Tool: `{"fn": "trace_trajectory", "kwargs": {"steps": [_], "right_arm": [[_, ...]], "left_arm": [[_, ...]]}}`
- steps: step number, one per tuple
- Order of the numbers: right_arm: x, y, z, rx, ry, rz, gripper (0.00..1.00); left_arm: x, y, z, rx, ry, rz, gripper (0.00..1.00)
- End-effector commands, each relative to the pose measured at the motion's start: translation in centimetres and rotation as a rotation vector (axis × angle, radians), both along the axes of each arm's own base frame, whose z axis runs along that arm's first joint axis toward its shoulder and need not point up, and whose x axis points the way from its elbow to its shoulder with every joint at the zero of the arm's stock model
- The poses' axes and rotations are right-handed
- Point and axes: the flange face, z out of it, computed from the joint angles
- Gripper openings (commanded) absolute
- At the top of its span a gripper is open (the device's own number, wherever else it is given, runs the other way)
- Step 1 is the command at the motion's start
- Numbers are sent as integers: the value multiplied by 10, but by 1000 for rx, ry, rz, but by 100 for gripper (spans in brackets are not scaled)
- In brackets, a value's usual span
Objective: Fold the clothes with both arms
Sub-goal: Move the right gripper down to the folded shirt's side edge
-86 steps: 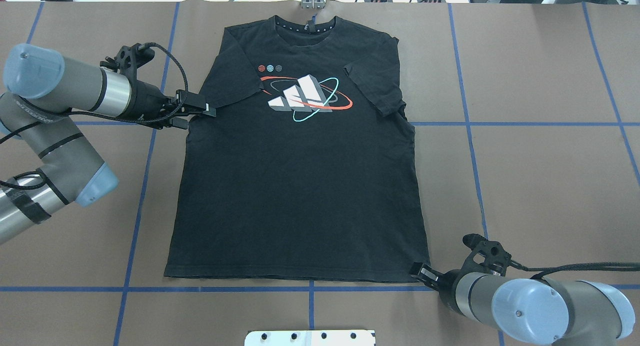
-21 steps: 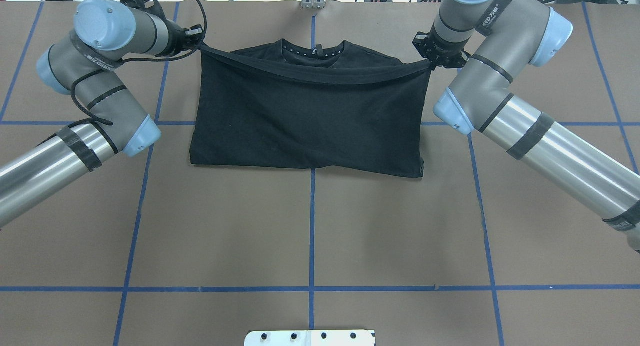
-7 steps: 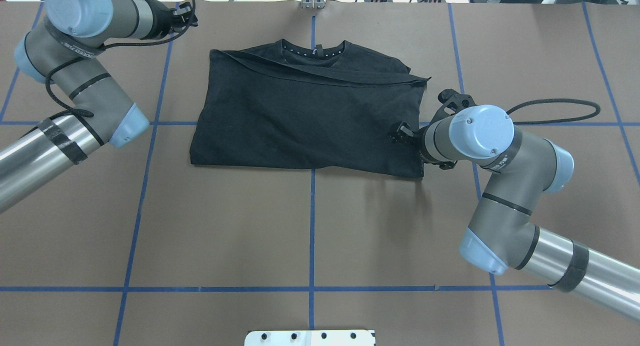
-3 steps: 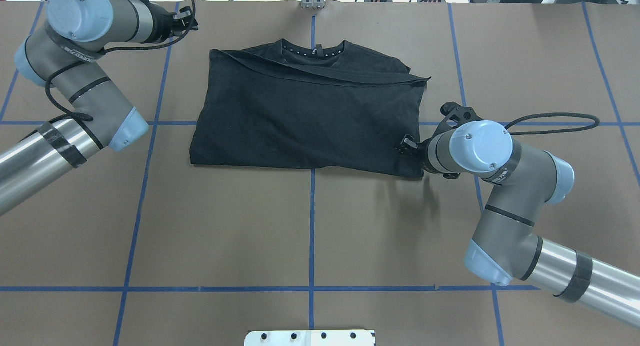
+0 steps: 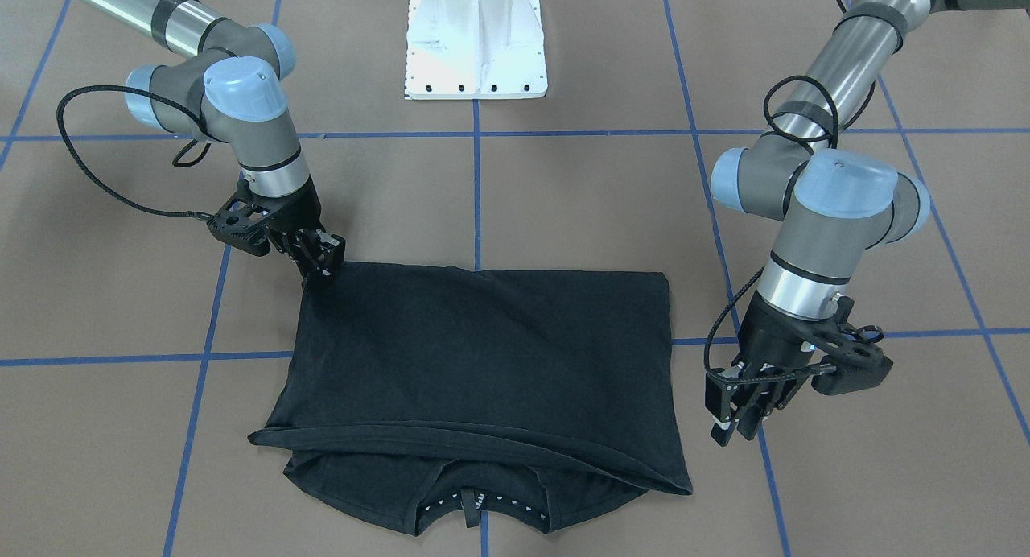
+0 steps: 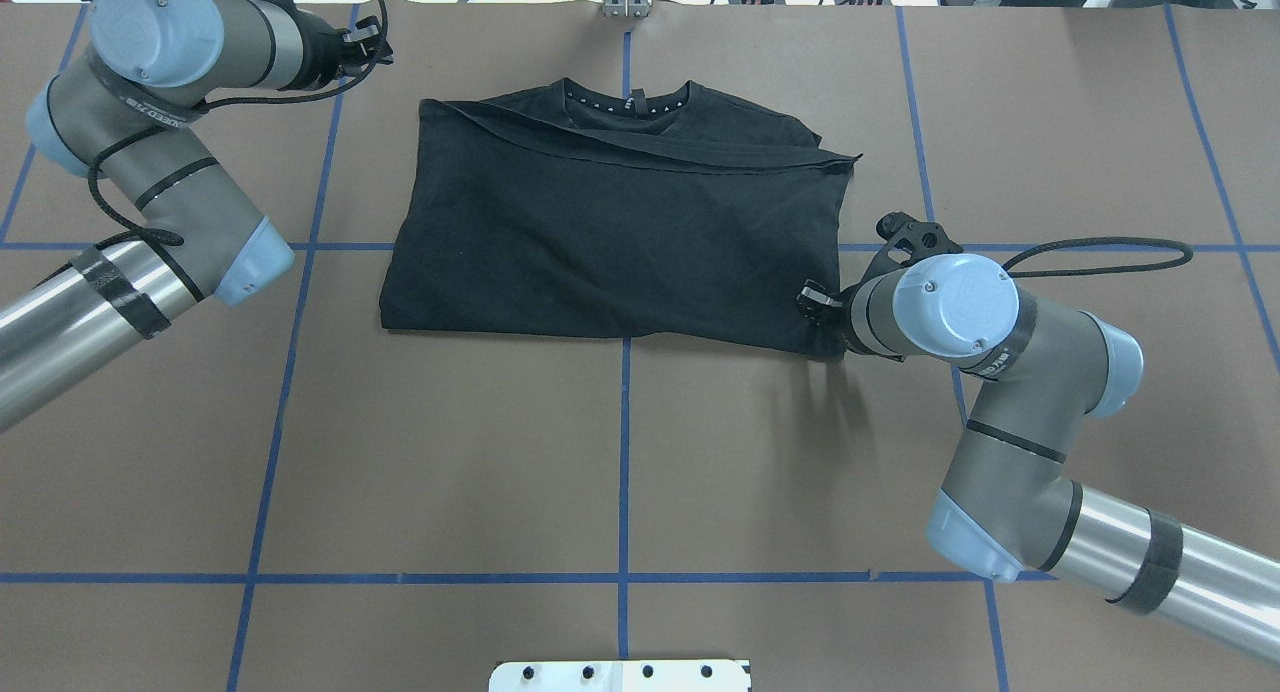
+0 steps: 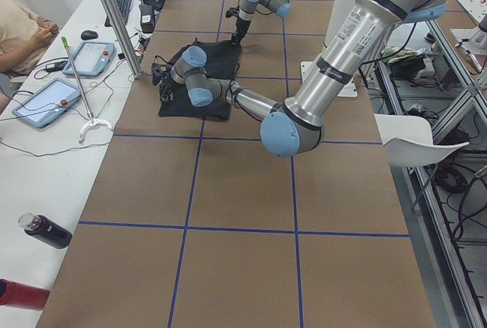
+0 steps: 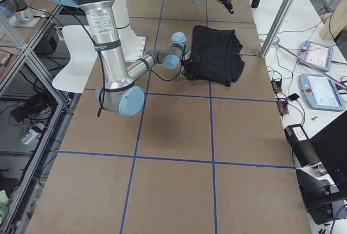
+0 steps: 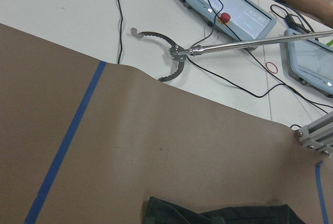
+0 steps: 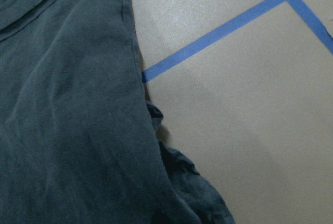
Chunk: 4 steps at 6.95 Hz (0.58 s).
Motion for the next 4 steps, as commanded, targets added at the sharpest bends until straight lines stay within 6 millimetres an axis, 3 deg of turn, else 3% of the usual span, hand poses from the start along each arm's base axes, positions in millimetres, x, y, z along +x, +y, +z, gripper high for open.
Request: {"fn": "trace_trajectory", "kwargs": {"steps": [1,3,4], "right_arm": [[5,1,0,2,-3,3,0],[18,10,-3,3,-16,-2,0],[44,28,-1,3,-31,-11,0]], "left_arm": [[0,1,1,-1,0,0,47],[0,0,-1,1,0,-1,47],[-1,0,-1,-1,4,-5,47]]}}
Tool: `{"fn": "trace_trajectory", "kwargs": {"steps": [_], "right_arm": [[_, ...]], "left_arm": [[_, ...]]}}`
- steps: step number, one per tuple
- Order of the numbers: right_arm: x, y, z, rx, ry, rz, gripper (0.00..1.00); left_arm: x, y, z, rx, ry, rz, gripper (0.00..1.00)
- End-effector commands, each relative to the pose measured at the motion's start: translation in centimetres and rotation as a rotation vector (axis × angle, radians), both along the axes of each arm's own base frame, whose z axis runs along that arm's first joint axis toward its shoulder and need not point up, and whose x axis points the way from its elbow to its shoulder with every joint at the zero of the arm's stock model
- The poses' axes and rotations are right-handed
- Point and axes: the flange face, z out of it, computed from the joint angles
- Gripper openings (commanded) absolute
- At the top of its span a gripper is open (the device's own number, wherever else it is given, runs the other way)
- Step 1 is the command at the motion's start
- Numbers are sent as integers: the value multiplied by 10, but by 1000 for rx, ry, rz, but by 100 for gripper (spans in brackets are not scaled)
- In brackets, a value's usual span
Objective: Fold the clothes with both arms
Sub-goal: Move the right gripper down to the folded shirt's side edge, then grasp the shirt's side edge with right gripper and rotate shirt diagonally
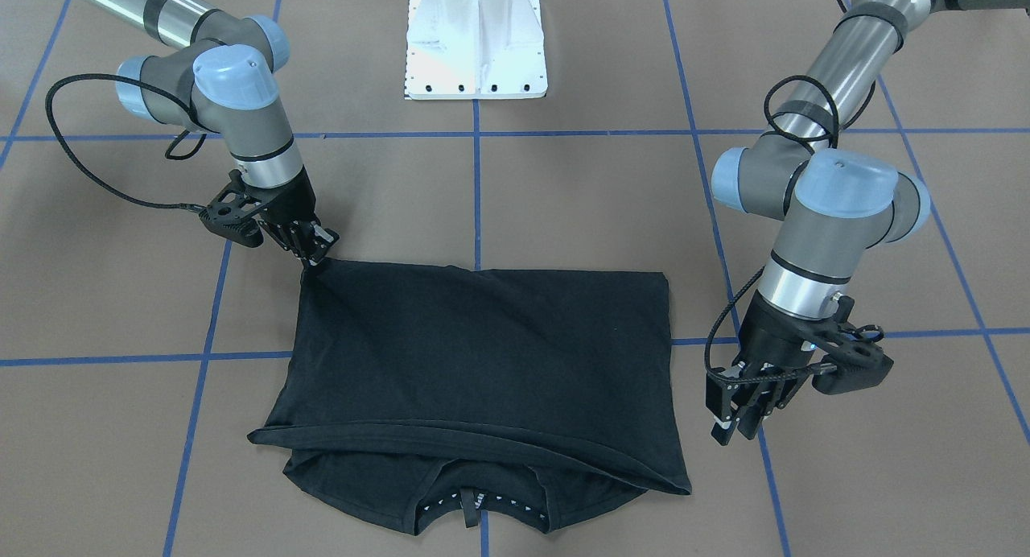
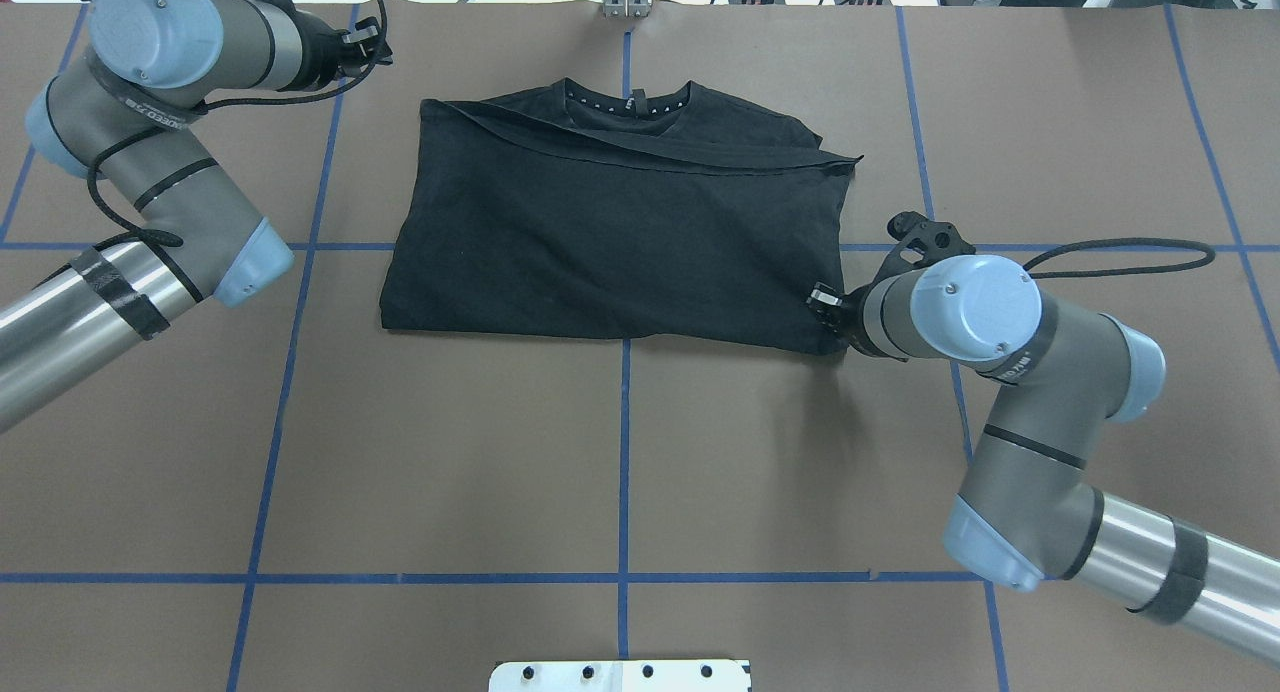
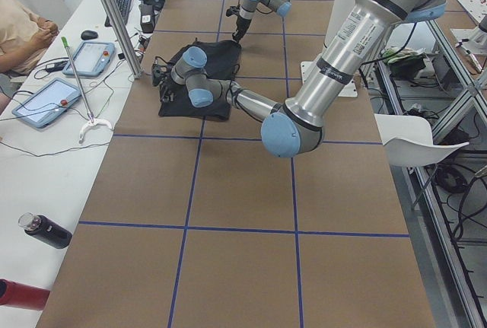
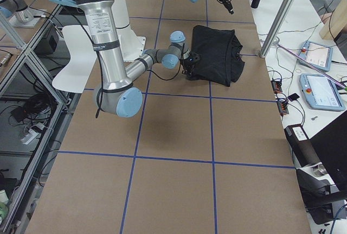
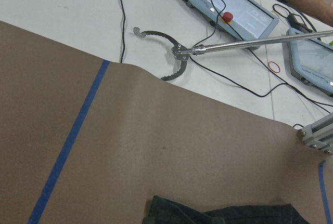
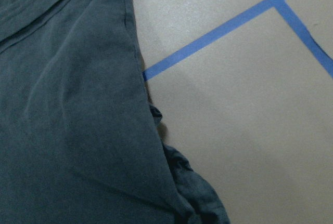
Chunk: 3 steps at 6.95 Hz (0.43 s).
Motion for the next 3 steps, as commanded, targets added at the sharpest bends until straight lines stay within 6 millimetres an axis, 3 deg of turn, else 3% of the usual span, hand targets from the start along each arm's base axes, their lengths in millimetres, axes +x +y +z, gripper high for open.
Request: {"fn": "trace_trajectory", "kwargs": {"steps": [1,2,3], "right_arm": [[46,33,-2,-7,-35,-28,0],[66,54,-6,-37,-72,-83,0],[82,79,-21,-96,-143,-185,0]], "left_arm": [[0,0,-1,-3,3,-2,47],[-1,0,-3,0,9,-2,47],[-7,10,-22,29,36,5,47]]}}
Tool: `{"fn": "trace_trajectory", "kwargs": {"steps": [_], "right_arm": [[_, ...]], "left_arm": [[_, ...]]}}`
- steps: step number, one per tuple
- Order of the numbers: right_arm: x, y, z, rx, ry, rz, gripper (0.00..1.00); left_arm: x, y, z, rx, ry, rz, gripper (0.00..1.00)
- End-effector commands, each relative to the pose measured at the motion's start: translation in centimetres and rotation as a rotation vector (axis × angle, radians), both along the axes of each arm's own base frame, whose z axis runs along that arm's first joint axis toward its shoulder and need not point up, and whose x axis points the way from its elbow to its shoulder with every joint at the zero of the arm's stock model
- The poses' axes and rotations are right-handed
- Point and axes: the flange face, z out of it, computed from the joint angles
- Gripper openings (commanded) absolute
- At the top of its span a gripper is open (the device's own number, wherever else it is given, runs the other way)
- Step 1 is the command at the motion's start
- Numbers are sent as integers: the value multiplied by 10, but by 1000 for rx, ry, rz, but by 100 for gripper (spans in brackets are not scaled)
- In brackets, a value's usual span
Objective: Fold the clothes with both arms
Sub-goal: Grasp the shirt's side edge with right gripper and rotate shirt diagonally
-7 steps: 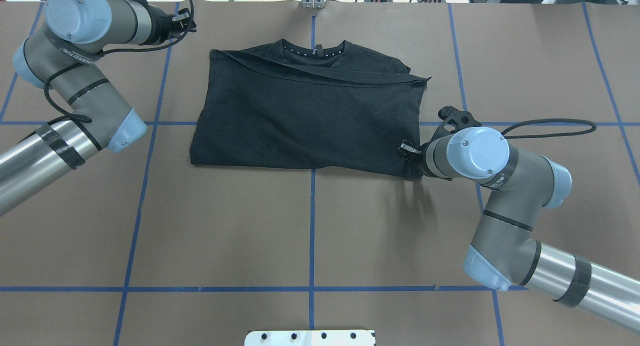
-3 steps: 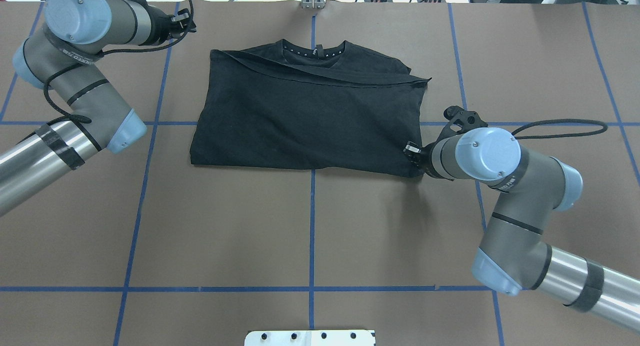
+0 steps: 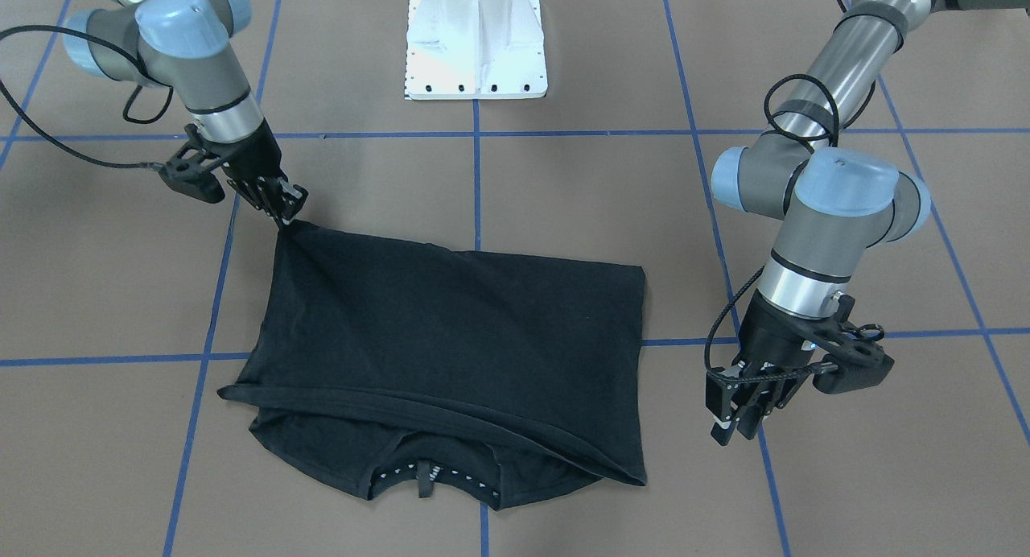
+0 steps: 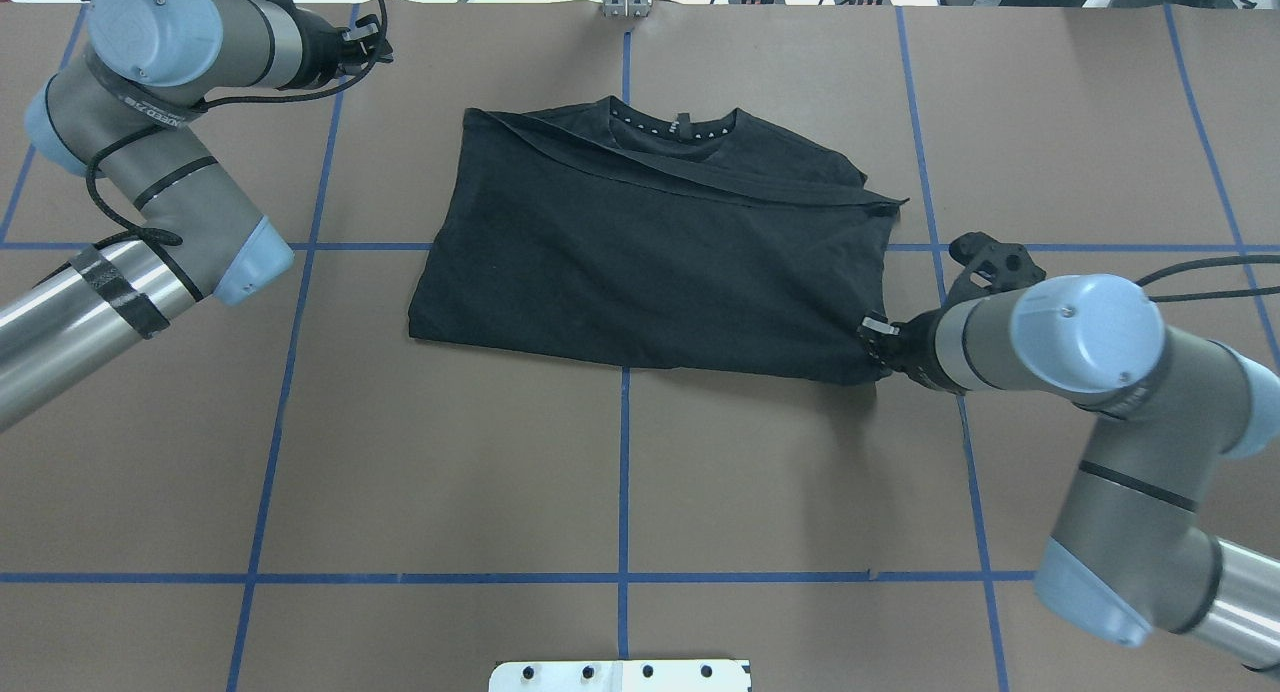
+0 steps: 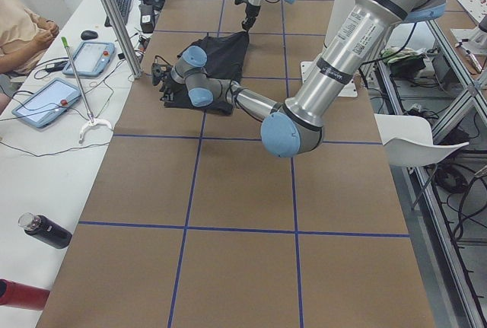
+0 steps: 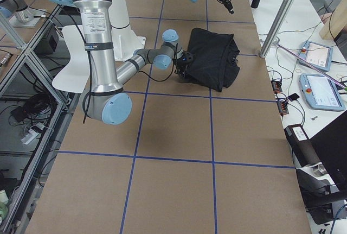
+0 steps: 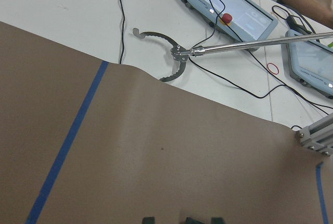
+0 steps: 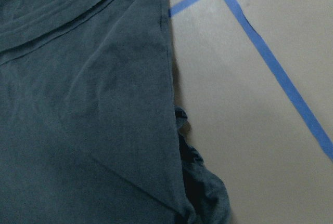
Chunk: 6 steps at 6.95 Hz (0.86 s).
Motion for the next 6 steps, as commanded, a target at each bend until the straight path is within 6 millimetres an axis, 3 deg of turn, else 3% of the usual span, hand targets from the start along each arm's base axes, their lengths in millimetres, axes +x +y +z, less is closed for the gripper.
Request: {"fn": "trace_trajectory", "kwargs": {"steps": [1,3,4,5,6], "right_arm": [[21,52,-23,-139,-135,-235,0],[-16,135,-36,-238,-181,-509,0],[-30,172,-43,-291,-180,-563,0],[-46,211,-40,-307,-157,-624,74],[-45,214,-43,-301,-162,-627,100]], "left_arm": [[-12,14,-23,39,36,5,47],[-12,20,-25,34,54,41,47],[-14,24,-35,48,70,54,47],[-16,38,-48,30,129,94,47],[-19,51,-53,7,175,128,47]]}}
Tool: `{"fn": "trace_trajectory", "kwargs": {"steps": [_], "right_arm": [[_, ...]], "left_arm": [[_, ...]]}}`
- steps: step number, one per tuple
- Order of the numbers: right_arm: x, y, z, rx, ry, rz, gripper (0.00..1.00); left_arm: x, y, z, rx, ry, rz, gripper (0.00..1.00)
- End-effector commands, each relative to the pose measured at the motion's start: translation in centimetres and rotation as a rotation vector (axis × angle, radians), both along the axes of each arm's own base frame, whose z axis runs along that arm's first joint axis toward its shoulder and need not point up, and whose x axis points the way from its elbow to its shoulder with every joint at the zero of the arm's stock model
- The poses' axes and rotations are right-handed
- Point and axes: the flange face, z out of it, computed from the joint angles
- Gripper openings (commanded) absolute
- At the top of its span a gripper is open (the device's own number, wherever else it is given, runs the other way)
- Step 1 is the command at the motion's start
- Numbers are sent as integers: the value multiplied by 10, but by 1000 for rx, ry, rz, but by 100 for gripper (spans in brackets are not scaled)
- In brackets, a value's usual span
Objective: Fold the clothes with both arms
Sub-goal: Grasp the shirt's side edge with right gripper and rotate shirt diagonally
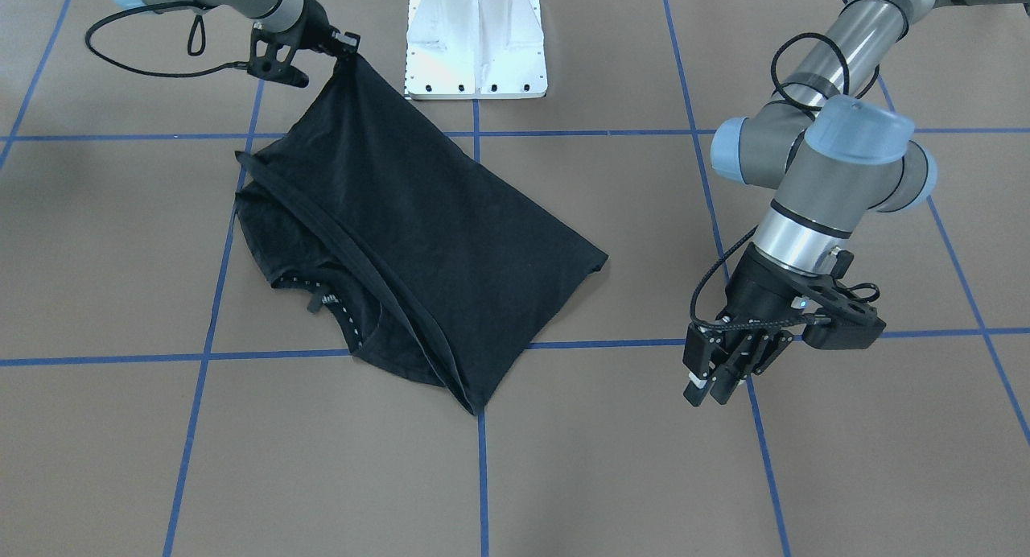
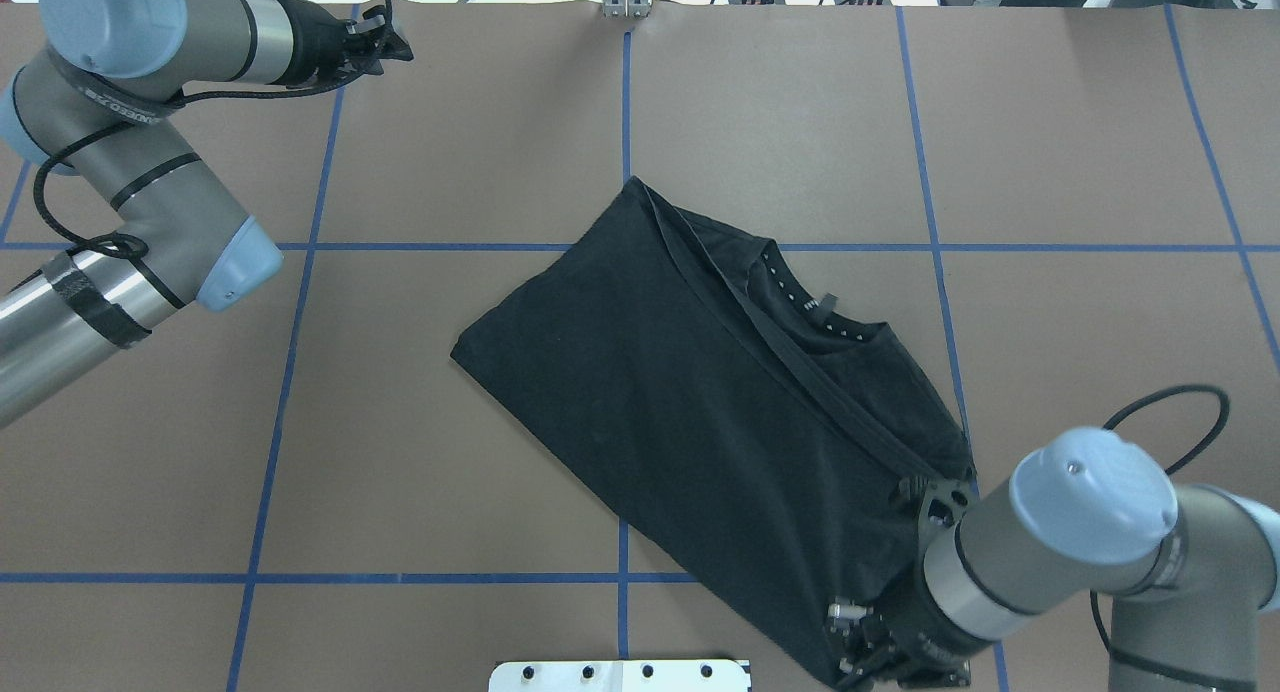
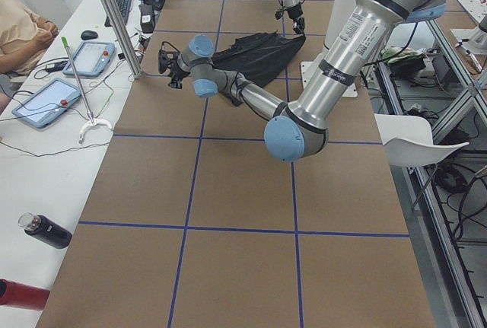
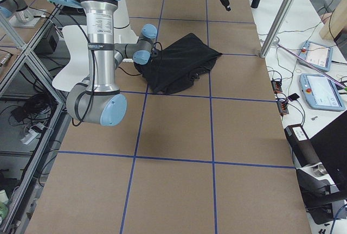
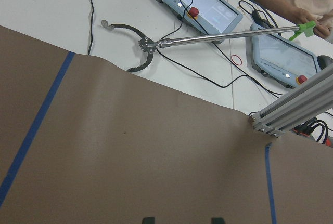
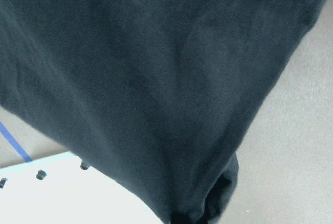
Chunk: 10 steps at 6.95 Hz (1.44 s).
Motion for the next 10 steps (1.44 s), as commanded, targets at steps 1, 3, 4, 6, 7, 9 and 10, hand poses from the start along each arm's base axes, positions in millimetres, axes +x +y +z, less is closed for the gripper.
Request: {"fn": "trace_trajectory", "kwargs": {"steps": [1,3,4,6,7,9,10], "right_arm": [[0,14,-9,-1,-14,-17,100],[56,-68,-33,13,-64,193,100],[76,-114,-27,14,-50,309,100],[97,-191,-50,35,-80,468,100],[88,-229,-48,31,-62,512,100],[67,-260,-57,48,-55,543,100],[65,-267,-57,57,-48,566,100]], "left_arm": [[-4,22,-17,-36,86,46,47],[21,74,-24,-103,125,92,48],[31,100,-25,-128,102,116,51],[91,143,-7,-252,-18,111,54],[110,159,-2,-275,-59,114,54],[133,177,7,-307,-71,113,54],[149,194,15,-343,-92,129,54]]}}
